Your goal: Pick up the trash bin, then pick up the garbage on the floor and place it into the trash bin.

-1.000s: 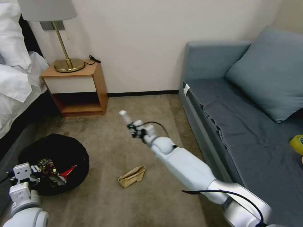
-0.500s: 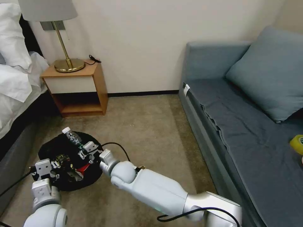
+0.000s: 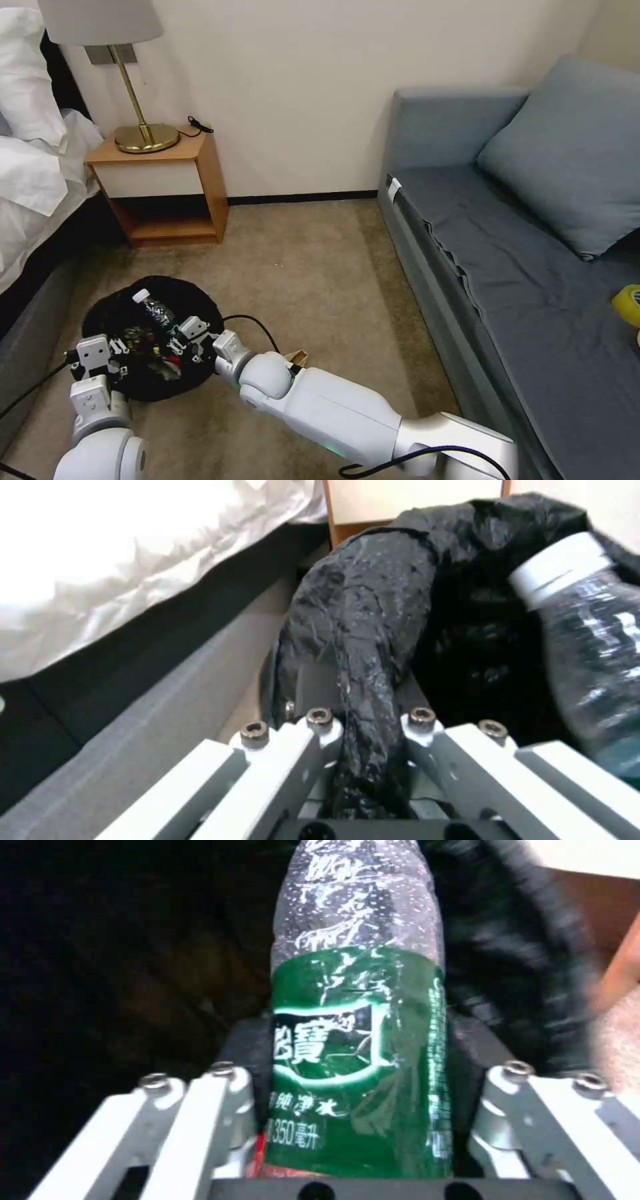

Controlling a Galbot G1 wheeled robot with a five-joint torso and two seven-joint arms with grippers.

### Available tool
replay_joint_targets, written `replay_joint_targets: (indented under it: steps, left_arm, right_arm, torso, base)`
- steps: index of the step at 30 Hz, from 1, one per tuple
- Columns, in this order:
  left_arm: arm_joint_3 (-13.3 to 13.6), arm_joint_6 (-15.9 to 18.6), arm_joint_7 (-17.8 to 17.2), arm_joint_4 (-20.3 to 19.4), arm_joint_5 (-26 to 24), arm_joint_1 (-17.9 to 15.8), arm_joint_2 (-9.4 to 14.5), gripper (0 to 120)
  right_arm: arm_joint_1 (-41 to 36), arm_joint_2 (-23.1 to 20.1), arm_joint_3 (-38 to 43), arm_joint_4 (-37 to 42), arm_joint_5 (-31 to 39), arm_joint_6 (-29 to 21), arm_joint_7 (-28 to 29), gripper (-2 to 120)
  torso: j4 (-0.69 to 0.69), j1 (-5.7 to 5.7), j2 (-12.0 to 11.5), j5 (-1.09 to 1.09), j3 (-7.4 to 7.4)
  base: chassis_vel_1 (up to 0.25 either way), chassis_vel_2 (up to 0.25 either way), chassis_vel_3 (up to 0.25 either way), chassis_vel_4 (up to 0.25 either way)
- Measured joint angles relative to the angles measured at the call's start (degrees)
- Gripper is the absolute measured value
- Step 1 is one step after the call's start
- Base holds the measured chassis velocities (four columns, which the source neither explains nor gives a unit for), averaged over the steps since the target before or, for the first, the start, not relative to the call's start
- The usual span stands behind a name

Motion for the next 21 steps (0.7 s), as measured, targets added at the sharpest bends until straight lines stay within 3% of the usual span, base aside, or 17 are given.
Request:
replay_joint_targets:
  steps: [8,12,18,21]
  left_arm:
    - [-0.39,-0.1,-0.01,1.01,-0.29,-0.49,0.03,3]
    - [-0.73,-0.14,-0.04,1.49,-0.86,-0.71,0.27,3]
    - [-2.85,-0.18,-0.08,2.74,-2.96,-1.4,1.63,3]
    - [-5.69,-0.18,-0.12,3.97,-6.09,-1.68,3.56,3]
  right_arm:
    - [-0.24,-1.21,1.61,0.24,-0.69,0.11,-0.02,76]
    - [0.09,-1.7,2.29,0.37,-0.93,0.11,-0.04,95]
    - [0.47,-2.58,3.38,0.26,-0.97,-1.08,0.14,100]
    - [0.29,-5.25,3.66,-0.4,-1.35,-4.75,-0.15,100]
  torso:
    - [0.0,0.0,0.0,0.0,0.0]
    - [0.0,0.0,0.0,-0.01,0.0]
    - [0.01,0.0,0.0,0.0,0.0]
    - [0.0,0.0,0.0,-0.01,0.0]
  base:
    - [0.0,0.0,0.0,0.0]
    - [0.0,0.0,0.0,0.0]
    - [0.0,0.0,0.0,0.0]
    - [0.0,0.0,0.0,0.0]
